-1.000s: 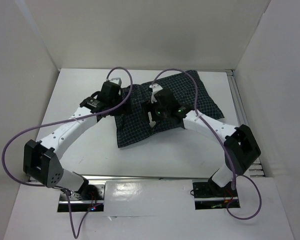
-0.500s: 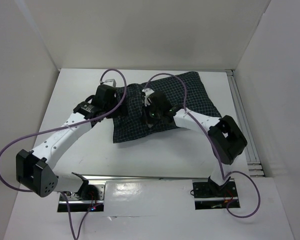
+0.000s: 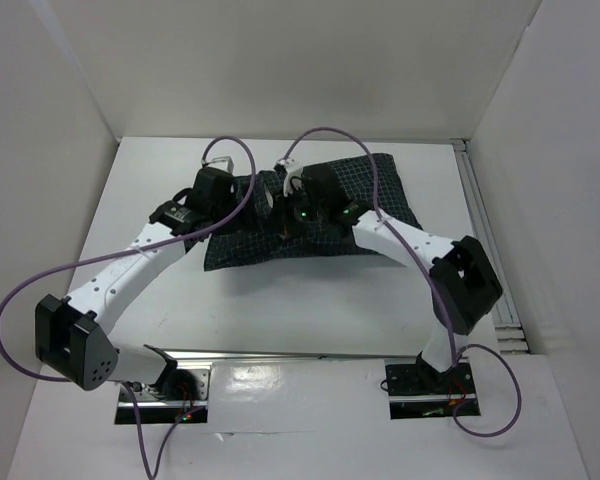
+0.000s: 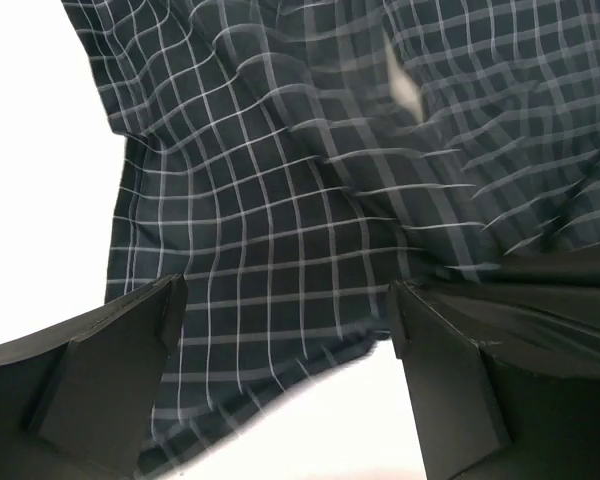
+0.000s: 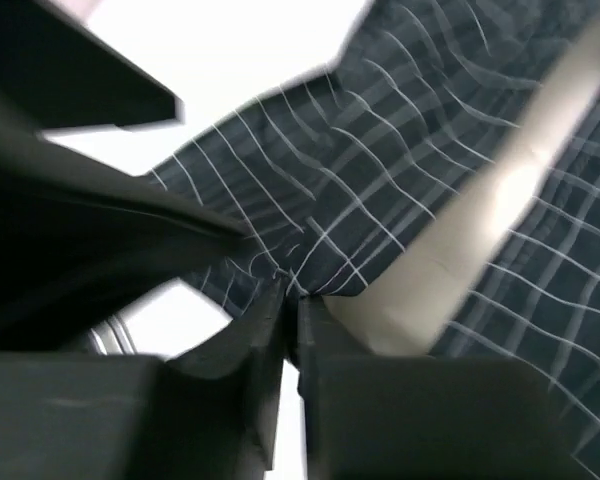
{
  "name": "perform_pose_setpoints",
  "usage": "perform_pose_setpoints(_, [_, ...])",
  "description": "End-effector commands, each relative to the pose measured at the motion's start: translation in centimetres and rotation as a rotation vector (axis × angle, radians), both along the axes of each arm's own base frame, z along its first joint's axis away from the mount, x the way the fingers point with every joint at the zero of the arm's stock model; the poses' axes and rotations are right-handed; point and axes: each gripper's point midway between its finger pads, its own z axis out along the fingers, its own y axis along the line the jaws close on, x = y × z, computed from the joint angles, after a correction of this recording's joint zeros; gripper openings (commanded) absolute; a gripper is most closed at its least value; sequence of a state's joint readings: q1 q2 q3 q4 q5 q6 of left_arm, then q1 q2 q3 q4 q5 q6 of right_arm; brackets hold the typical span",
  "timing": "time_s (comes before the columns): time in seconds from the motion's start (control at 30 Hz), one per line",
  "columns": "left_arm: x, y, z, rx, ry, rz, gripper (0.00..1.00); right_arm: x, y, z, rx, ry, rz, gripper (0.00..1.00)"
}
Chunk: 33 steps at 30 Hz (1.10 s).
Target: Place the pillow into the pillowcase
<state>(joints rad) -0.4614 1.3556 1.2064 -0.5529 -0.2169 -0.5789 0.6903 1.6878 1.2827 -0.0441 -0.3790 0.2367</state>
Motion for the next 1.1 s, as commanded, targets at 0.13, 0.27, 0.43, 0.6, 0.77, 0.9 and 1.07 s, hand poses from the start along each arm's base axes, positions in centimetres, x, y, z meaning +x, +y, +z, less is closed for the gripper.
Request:
perform_pose_setpoints(0.13, [1.3,0.3,1.6,0.01,-0.049,0.035,1.0,0.3,-2.9,-2.1,-0.052,0.06,-0.107,0.72])
perform_pose_setpoints(0.27, [1.4,-0.5,0.6,-0.002,-0.026,0.0,1.0,3.3,-8.6,3.6,-0.079,-0.09,-0.381,0.88])
perform_pose_setpoints(0.43, [2.0,-1.7,-1.2,-0.011,0.014,-0.04,1.0,7.6,-19.8,3.7,-0.099,-0.08,-0.671,0.88])
perform_pose_setpoints(0.6, [2.9,-4.6,-2.2,-0.03,0.035,-0.139,1.0,10.8,-29.9,0.6,-0.019,0.044,-0.822,0.86])
perform_pose_setpoints(0.77, [4.1,-6.1,-1.9,-0.006,0.038,-0.169,1.0,12.1,-37.5,-2.7,0.036,0.111,-0.864,0.83])
perform_pose_setpoints(0.9, [4.8,-6.0,-1.6,0.031,0.033,-0.155,1.0,12.7,-39.9,-6.6,0.082,0.187,-0.855,0.79])
perform_pose_setpoints(1.07, [5.3,-4.1,-2.1,0.071,0.062,-0.091,1.0,12.5,-39.1,-10.7,0.111,0.295,-0.753,0.74])
